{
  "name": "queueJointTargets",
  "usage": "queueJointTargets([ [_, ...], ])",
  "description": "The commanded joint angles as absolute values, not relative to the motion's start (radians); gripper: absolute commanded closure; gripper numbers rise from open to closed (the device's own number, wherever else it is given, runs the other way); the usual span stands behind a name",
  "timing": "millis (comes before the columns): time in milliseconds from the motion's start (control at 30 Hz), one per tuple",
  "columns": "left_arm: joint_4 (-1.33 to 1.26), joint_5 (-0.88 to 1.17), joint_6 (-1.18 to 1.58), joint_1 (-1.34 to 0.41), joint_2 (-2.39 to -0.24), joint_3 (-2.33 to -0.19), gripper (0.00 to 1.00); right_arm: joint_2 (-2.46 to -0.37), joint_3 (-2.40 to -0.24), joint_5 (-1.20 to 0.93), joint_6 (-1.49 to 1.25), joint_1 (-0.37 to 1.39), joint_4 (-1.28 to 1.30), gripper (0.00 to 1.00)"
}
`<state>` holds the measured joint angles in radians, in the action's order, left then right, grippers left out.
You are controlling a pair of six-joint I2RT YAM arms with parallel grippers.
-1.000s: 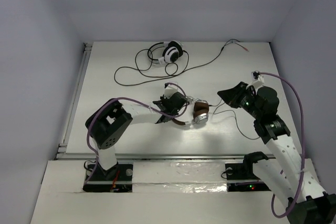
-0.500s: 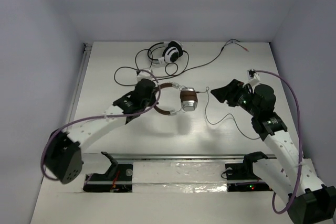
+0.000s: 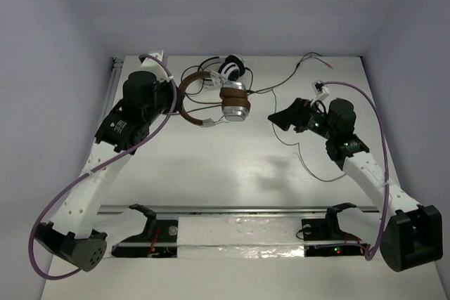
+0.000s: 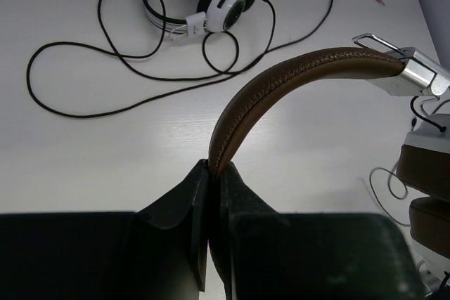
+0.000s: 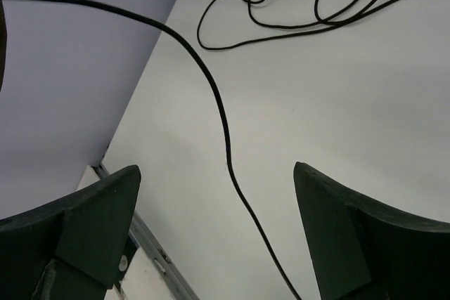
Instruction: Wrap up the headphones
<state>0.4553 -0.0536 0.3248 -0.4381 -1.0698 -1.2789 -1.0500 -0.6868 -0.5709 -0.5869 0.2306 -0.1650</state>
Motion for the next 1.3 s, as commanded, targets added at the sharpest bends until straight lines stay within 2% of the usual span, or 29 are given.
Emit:
queueJointTargets([
  [0, 0.479, 0.077, 0.293, -0.422, -1.084, -1.368, 1.00, -1.023, -0.693, -0.604, -0.571, 0.238, -0.261, 0.06],
  [200, 0.499, 0.182, 0.279, -0.359, -1.115, -1.463, 1.00, -1.017, -0.603, -0.572, -0.633, 0.238, -0.334, 0.15],
  [367, 0.505, 0.248, 0.293, -0.347, -1.140, -1.528, 1.00, -1.063, -0.551, -0.586, -0.660, 0.259, -0.414, 0.16],
  [567, 0.509, 0.279, 0.301, -0.337, -1.175, -1.614, 1.00, -1.052, -0.479, -0.620, -0.703, 0.268, -0.489, 0.24],
  [767, 0.492, 0.388, 0.339, -0.305, -1.235, -1.709, 1.00, -1.081, -0.437, -0.565, -0.730, 0.299, -0.502, 0.31],
  [867, 0.482, 0.433, 0.356, -0.293, -1.269, -1.736, 1.00, -1.063, -0.422, -0.545, -0.733, 0.308, -0.492, 0.40],
  [900, 0.477, 0.442, 0.359, -0.284, -1.275, -1.741, 1.00, -1.054, -0.417, -0.532, -0.732, 0.308, -0.486, 0.47],
  [933, 0.465, 0.454, 0.365, -0.284, -1.285, -1.741, 1.00, -1.043, -0.413, -0.526, -0.727, 0.319, -0.480, 0.56],
  [967, 0.457, 0.457, 0.374, -0.273, -1.289, -1.738, 1.00, -1.031, -0.410, -0.520, -0.724, 0.328, -0.454, 0.68],
  [1000, 0.446, 0.459, 0.380, -0.273, -1.290, -1.724, 1.00, -1.005, -0.407, -0.497, -0.724, 0.337, -0.439, 0.86],
  [1033, 0.422, 0.454, 0.385, -0.273, -1.292, -1.709, 1.00, -0.990, -0.408, -0.486, -0.724, 0.351, -0.425, 0.90],
  [1133, 0.382, 0.372, 0.396, -0.273, -1.279, -1.634, 1.00, -0.921, -0.454, -0.404, -0.700, 0.455, -0.306, 1.00],
  [1267, 0.357, 0.184, 0.373, -0.273, -1.233, -1.508, 1.00, -0.842, -0.595, -0.220, -0.634, 0.593, 0.051, 1.00],
])
